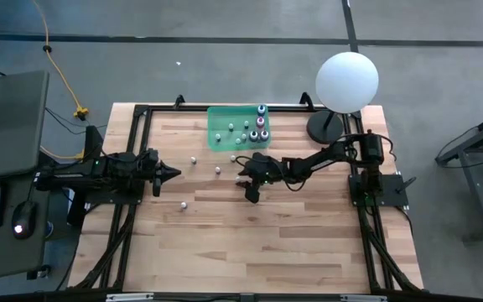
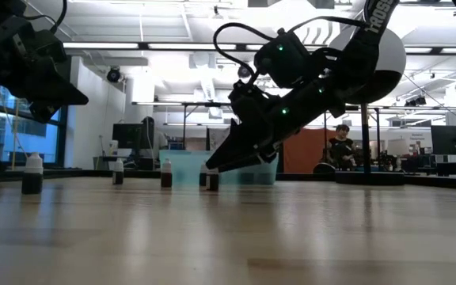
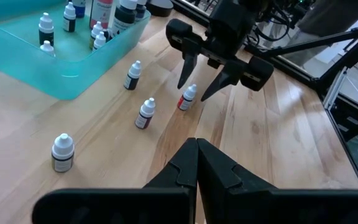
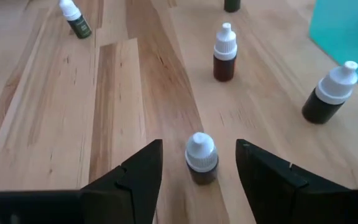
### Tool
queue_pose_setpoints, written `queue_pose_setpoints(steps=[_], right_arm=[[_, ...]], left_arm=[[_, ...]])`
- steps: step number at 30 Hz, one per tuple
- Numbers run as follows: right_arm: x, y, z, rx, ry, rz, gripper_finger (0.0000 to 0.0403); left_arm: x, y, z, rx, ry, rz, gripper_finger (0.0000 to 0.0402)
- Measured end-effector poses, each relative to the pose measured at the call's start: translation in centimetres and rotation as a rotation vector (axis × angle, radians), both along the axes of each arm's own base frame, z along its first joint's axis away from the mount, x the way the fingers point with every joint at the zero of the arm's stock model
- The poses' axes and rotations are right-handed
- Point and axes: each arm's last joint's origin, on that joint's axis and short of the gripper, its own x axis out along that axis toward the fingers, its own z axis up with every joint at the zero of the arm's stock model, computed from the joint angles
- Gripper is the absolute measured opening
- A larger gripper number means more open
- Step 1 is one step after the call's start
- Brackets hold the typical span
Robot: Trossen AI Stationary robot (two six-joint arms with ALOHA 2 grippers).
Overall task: Pick & Place food coloring
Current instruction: Put the small red food coloring into the bin
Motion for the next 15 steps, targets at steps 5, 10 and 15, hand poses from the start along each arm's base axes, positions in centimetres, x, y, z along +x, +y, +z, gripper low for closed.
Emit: queue_pose_setpoints(steps=[5, 10, 15], right_arm=[[0.0, 0.0, -0.01, -0.001, 0.001, -0.001, 0.0182], [0.0, 0.0, 0.0, -0.001, 0.001, -0.001, 0.0165], [0.0, 0.0, 0.0, -0.001, 0.0, -0.001, 0.0142]], left_arm=[[0.0, 0.0, 0.0, 0.0, 0.0, 0.0, 0.0], [0.0, 0.0, 0.01, 0.0, -0.001, 0.0, 0.0], [0.0, 0.0, 0.01, 0.0, 0.0, 0.0, 0.0]])
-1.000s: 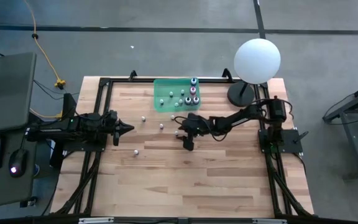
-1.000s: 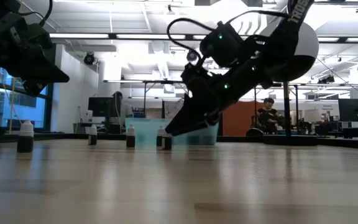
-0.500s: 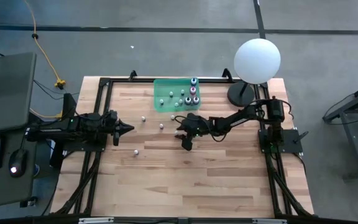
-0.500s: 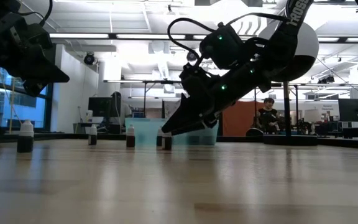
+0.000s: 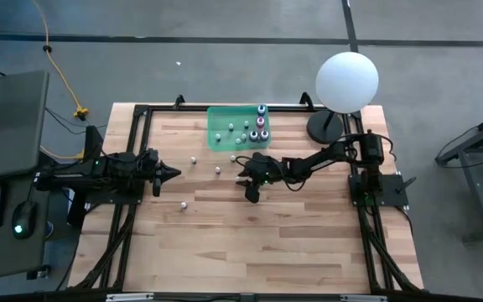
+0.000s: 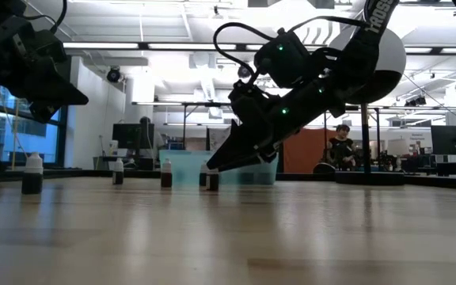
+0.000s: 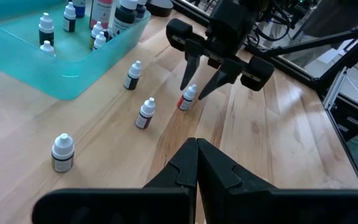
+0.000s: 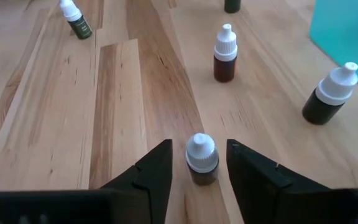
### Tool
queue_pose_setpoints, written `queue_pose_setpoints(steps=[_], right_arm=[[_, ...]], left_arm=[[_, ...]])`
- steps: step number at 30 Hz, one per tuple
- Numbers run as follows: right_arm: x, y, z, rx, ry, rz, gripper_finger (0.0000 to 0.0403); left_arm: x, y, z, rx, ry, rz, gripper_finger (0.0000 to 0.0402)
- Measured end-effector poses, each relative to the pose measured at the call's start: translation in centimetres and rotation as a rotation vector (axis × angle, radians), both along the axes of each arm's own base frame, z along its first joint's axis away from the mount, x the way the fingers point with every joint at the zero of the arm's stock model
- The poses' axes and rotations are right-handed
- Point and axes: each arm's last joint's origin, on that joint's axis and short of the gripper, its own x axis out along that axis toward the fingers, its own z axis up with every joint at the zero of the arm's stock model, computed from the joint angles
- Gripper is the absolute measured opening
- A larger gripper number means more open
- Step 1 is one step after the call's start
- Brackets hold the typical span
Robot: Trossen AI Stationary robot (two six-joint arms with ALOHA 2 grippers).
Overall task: Pick & Place food coloring
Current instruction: Put the small red food coloring into the bin
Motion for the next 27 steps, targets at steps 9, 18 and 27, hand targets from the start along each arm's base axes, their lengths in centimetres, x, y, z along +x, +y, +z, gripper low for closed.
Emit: queue_pose_setpoints(steps=[9, 18, 27], right_arm=[[0.0, 0.0, 0.01, 0.004, -0.001, -0.002, 0.0112], [0.01, -0.01, 0.01, 0.005, -0.002, -0.004, 0.0079], [0.02, -0.02, 0.03, 0.006, -0.003, -0.004, 0.0058]], left_arm=[[0.0, 0.0, 0.0, 0.0, 0.0, 0.0, 0.0], [0.0, 0.0, 0.0, 0.0, 0.0, 0.001, 0.0], [0.0, 0.0, 0.0, 0.0, 0.0, 0.0, 0.0]])
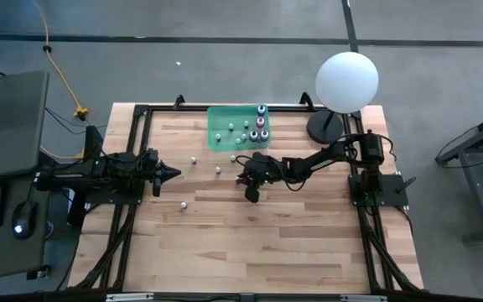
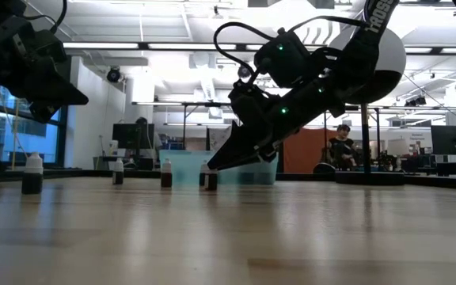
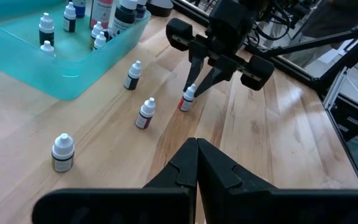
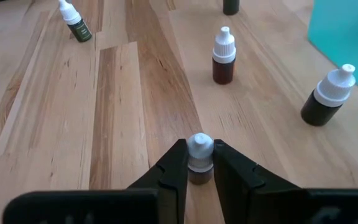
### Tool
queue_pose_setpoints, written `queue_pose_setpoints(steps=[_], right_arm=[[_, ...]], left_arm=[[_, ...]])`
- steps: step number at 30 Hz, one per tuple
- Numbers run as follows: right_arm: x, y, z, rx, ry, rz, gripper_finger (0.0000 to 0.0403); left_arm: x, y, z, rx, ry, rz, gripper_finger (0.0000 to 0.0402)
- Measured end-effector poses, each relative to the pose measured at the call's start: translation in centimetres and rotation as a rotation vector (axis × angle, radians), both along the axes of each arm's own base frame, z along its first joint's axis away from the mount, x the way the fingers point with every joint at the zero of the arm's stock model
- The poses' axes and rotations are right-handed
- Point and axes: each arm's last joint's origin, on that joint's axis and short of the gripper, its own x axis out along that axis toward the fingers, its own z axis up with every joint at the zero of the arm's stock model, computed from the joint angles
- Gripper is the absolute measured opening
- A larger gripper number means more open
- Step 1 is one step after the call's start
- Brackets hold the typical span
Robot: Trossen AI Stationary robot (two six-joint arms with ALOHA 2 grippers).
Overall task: Pick & Place food coloring
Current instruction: Put the small red food coloring into the bin
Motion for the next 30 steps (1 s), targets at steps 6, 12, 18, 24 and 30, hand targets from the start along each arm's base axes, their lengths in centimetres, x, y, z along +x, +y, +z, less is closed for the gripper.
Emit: queue_pose_setpoints(steps=[6, 12, 18, 24, 30], right_arm=[[0.0, 0.0, 0.0, 0.0, 0.0, 0.0, 0.006], [0.0, 0.0, 0.0, 0.0, -0.001, -0.001, 0.0051], [0.5, 0.0, 0.5, -0.001, -0.025, 0.002, 0.0053], [2.1, -0.1, 2.4, -0.007, -0.054, 0.008, 0.005], [4.7, -0.3, 5.8, -0.101, -0.023, 0.057, 0.0052]], left_arm=[[0.0, 0.0, 0.0, 0.0, 0.0, 0.0, 0.0], [0.0, 0.0, 0.0, 0.0, 0.0, 0.0, 0.0], [0.0, 0.0, 0.0, 0.0, 0.0, 0.0, 0.0], [0.0, 0.0, 0.0, 0.0, 0.0, 0.0, 0.0], [0.0, 0.0, 0.0, 0.0, 0.0, 0.001, 0.0]])
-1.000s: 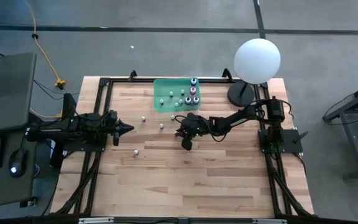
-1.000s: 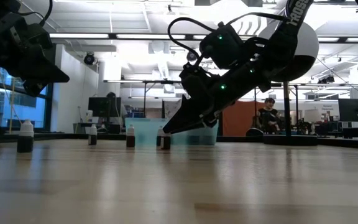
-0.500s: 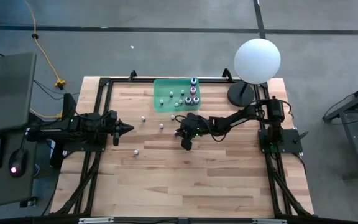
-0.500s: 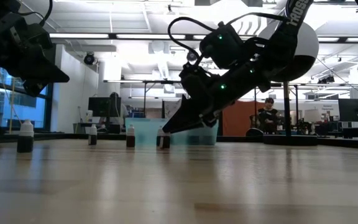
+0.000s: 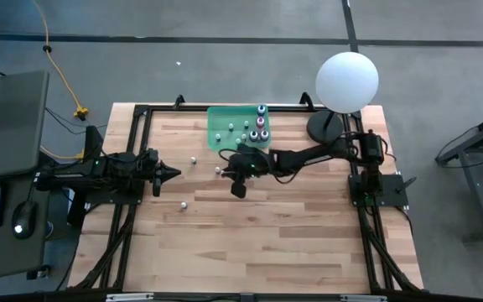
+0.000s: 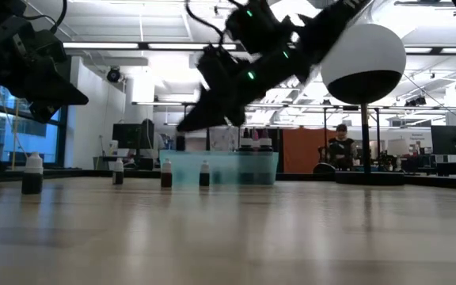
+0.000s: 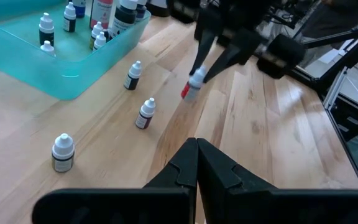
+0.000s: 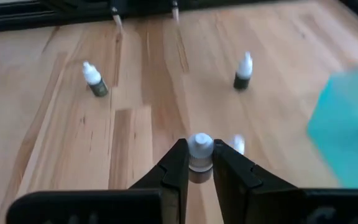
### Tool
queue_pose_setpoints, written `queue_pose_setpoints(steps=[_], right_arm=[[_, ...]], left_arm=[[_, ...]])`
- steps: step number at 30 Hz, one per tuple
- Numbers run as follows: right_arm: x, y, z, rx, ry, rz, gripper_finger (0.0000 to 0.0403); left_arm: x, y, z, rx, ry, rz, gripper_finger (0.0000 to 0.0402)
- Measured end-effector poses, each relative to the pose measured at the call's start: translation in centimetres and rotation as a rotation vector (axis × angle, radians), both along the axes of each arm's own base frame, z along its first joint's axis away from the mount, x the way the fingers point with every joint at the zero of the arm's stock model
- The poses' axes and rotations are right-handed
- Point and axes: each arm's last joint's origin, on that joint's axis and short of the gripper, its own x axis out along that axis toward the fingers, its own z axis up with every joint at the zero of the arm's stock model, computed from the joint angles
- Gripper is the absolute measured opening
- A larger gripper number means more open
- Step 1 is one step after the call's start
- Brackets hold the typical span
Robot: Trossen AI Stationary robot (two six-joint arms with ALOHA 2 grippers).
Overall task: Pick & Place food coloring
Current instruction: Put the small red food coloring into the bin
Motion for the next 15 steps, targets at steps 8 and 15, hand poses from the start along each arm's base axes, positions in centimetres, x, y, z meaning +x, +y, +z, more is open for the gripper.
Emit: queue_pose_setpoints(steps=[8, 15], right_arm=[[2.6, -1.9, 7.2, -0.137, 0.076, -0.076, 0.0051], [3.3, -5.5, 13.1, -0.19, -0.043, -0.24, 0.005]], left_arm=[[0.0, 0.0, 0.0, 0.0, 0.0, 0.0, 0.0], [0.0, 0.0, 0.0, 0.0, 0.0, 0.0, 0.0]])
